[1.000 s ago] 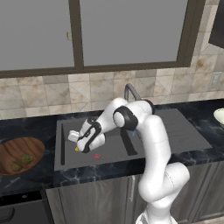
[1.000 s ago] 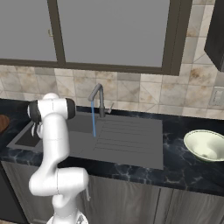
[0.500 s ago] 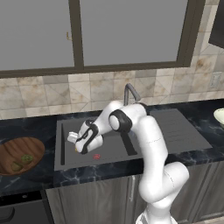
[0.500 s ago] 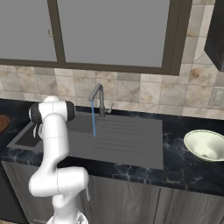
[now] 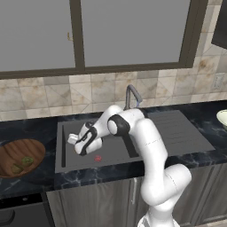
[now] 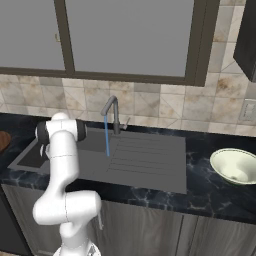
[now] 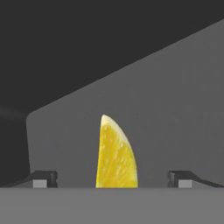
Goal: Pick the kiwis from the sink and place them in one bowl. Place the lemon wedge in the other bowl. Then turn off the sink faucet.
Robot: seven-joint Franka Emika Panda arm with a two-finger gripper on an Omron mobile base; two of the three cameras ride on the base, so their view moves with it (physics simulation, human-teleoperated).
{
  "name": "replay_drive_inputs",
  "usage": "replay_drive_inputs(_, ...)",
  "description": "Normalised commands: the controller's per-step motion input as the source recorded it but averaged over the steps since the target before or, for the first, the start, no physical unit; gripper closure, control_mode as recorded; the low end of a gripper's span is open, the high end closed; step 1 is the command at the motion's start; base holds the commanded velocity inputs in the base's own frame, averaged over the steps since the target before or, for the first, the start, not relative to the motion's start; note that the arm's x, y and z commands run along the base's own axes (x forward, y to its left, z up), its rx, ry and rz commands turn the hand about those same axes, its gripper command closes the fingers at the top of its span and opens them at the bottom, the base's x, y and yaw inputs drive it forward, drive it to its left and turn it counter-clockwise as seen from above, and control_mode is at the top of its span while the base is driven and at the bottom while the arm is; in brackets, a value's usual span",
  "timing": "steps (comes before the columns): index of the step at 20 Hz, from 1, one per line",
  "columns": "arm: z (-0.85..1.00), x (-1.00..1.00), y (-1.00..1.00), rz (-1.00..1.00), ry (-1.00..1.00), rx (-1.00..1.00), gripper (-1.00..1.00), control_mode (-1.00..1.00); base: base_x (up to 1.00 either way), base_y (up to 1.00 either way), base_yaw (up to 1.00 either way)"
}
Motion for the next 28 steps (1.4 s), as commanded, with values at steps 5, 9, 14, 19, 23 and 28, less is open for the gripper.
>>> replay_drive_inputs(5,-0.27,0.27,0.1,0.0,0.0,0.0,-1.0,-1.0,0.0,0.0,0.0)
replay_drive_inputs(9,-0.3,0.06,0.06,0.0,0.0,0.0,1.0,-1.0,0.0,0.0,0.0)
replay_drive_inputs(14,-0.32,-0.13,0.0,-0.03,0.0,0.0,1.0,-1.0,0.0,0.0,0.0)
replay_drive_inputs(19,-0.19,-0.12,0.0,-0.01,0.0,0.0,1.0,-1.0,0.0,0.0,0.0)
replay_drive_inputs(23,0.0,0.0,0.0,0.0,0.0,0.0,1.0,-1.0,0.0,0.0,0.0)
replay_drive_inputs(28,0.01,0.0,0.0,0.0,0.0,0.0,1.0,-1.0,0.0,0.0,0.0)
